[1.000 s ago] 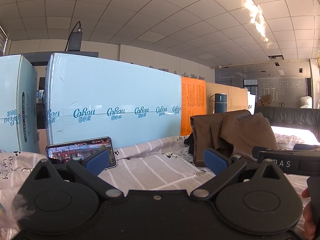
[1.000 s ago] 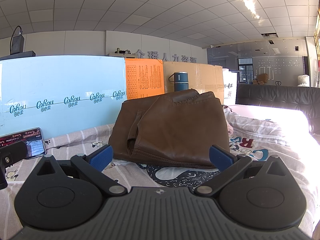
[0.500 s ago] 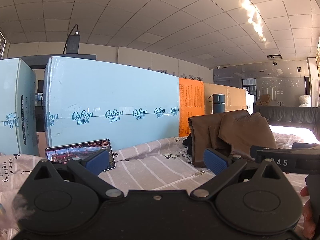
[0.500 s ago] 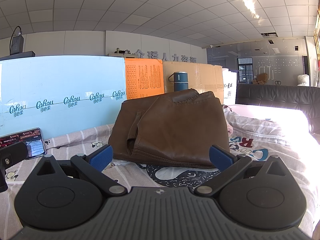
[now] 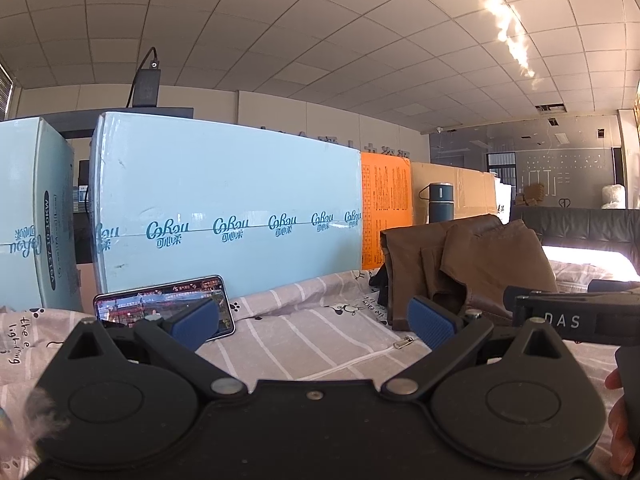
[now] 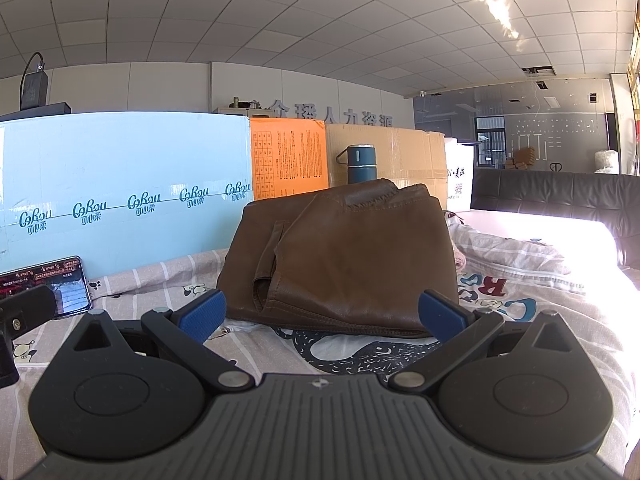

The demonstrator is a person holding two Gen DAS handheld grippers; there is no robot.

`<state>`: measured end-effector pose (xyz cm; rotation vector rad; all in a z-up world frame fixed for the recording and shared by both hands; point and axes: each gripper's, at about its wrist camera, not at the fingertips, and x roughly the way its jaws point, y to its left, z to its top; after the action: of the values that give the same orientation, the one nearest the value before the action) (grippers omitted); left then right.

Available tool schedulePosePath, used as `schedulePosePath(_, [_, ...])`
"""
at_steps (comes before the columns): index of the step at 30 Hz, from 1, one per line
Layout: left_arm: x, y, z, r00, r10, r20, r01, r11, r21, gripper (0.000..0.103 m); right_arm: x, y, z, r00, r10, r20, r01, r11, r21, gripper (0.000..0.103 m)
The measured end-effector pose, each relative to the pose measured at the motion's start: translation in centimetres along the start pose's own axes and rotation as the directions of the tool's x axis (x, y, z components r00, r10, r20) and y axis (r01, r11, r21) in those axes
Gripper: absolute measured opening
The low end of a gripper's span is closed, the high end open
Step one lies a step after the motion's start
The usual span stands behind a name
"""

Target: Fold clothes

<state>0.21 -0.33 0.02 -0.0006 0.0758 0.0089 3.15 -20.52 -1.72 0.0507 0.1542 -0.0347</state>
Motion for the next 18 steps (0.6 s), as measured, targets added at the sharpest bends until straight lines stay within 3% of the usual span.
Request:
schedulePosePath(10, [-0.05, -0.10, -0.08, 1.000, 0.006, 0.002, -0.006, 1.000, 0.004, 0.103, -0.11, 0.08, 0.16, 1.000, -0.010, 0.008, 0.011, 1.000, -0.006, 0.103])
schedulePosePath(18, [0.02, -0.24, -0.05, 1.000, -0.001, -0.003, 0.001, 1.000, 0.013, 0.103, -0.92, -0.60, 0.38, 0.998, -0.002, 0.064, 0.000, 0.999, 0.038, 0.103])
